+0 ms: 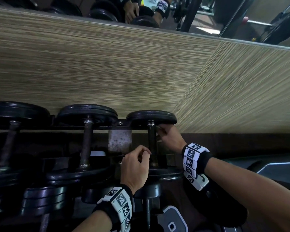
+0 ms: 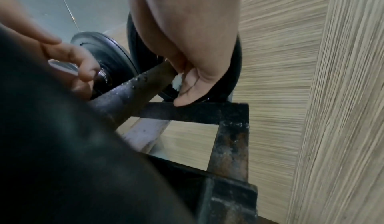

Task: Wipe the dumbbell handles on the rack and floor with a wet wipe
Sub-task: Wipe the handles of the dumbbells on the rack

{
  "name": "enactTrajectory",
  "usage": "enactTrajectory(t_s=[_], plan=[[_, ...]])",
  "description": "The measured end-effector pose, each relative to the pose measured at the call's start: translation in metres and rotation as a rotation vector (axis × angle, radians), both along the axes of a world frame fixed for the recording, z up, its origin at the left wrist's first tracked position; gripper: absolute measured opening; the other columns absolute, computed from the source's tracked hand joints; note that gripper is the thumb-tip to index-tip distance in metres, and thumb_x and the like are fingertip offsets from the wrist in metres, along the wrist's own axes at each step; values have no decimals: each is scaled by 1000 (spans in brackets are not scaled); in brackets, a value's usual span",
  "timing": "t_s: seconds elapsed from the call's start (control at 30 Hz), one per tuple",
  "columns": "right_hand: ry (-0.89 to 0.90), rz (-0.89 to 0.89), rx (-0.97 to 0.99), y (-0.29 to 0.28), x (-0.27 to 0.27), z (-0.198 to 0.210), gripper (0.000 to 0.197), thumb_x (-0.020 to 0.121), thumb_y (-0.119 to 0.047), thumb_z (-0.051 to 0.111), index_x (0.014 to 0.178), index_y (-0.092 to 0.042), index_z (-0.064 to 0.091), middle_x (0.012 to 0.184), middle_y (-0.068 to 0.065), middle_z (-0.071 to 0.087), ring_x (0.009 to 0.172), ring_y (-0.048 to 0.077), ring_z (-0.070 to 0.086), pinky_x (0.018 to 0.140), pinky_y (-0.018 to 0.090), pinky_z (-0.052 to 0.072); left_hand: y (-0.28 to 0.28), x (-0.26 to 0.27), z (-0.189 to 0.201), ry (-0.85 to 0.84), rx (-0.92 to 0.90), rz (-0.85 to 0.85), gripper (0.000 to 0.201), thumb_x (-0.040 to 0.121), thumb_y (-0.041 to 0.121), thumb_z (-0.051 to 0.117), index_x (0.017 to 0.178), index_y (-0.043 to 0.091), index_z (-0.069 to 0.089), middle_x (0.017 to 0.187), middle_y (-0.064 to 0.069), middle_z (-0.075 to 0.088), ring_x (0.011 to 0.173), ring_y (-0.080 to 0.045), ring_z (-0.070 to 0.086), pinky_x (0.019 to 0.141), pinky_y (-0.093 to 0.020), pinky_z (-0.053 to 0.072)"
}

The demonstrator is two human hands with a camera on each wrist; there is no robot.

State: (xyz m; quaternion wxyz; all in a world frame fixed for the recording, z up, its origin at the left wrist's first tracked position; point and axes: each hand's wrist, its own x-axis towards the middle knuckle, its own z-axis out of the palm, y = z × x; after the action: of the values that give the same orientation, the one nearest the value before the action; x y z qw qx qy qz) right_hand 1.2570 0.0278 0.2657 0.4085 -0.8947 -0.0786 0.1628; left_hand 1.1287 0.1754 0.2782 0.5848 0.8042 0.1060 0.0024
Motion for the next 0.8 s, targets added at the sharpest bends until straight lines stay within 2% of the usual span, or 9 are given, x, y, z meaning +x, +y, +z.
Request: enactTrajectory(t_s=[0.07, 0.13, 0.2, 0.33, 0.5, 0.57, 0.63, 0.7, 0.8], plan=[[-22, -9, 28, -2, -4, 2, 16, 99, -10, 56, 99, -12, 72, 92, 0, 74, 88, 18, 69, 83, 42, 57, 0, 0, -1, -5, -7, 7, 33, 83, 47, 35, 77, 29, 61, 65, 4, 64, 59, -16, 60, 60, -39, 50], [-58, -25, 32, -5, -7, 5, 19, 97, -13, 55, 84, -18, 68, 79, -4, 69, 78, 19, 66, 78, 50, 56, -1, 0, -1, -7, -9, 11, 31, 83, 46, 36, 77, 30, 61, 64, 4, 63, 56, -17, 58, 57, -39, 49], [-105, -24, 31, -5, -12, 10, 24, 96, -9, 52, 76, -18, 61, 73, -3, 64, 71, 20, 62, 73, 50, 54, -2, 0, -1, -8, -9, 17, 30, 84, 45, 37, 77, 30, 61, 63, 4, 63, 55, -17, 58, 56, -40, 49], [-246, -30, -39, 4, -22, 23, 19, 98, -6, 54, 89, -10, 70, 75, -6, 67, 68, 9, 61, 66, 23, 46, -3, 0, -1, 7, 6, 22, 25, 86, 38, 40, 76, 29, 61, 63, 4, 63, 55, -15, 57, 54, -36, 48], [-312, 75, -141, 11, -30, 29, 22, 100, -17, 54, 114, -15, 72, 97, 6, 74, 92, 26, 68, 84, 40, 53, -3, 0, 1, 29, 3, 21, 23, 86, 35, 41, 76, 28, 62, 62, 1, 63, 57, -17, 58, 56, -34, 47], [-302, 51, -97, 5, -30, 33, 23, 101, -17, 55, 117, -15, 72, 96, 2, 75, 89, 21, 69, 81, 26, 52, -2, 0, 2, 45, -3, 10, 23, 85, 35, 41, 76, 28, 62, 62, 0, 63, 57, -17, 58, 57, -33, 47], [-248, -49, -76, -3, -28, 33, 22, 101, -18, 56, 113, -9, 73, 83, -1, 72, 70, 15, 66, 65, 10, 45, -1, 0, 3, 49, -4, 2, 23, 85, 35, 41, 76, 28, 62, 63, 0, 63, 57, -17, 57, 56, -31, 46], [-180, -147, -88, -11, -22, 27, 21, 101, -21, 57, 103, -7, 73, 75, 3, 71, 64, 17, 64, 57, 16, 44, -1, -1, 3, 40, -4, -1, 23, 85, 35, 41, 76, 28, 61, 62, 0, 63, 56, -18, 57, 55, -32, 46], [-39, -125, -137, -17, -13, 14, 18, 100, -16, 58, 94, -9, 73, 75, 1, 69, 67, 16, 63, 65, 30, 47, -1, -1, 2, 30, 2, 4, 24, 85, 35, 40, 75, 28, 61, 62, 0, 62, 56, -19, 57, 56, -34, 46]])
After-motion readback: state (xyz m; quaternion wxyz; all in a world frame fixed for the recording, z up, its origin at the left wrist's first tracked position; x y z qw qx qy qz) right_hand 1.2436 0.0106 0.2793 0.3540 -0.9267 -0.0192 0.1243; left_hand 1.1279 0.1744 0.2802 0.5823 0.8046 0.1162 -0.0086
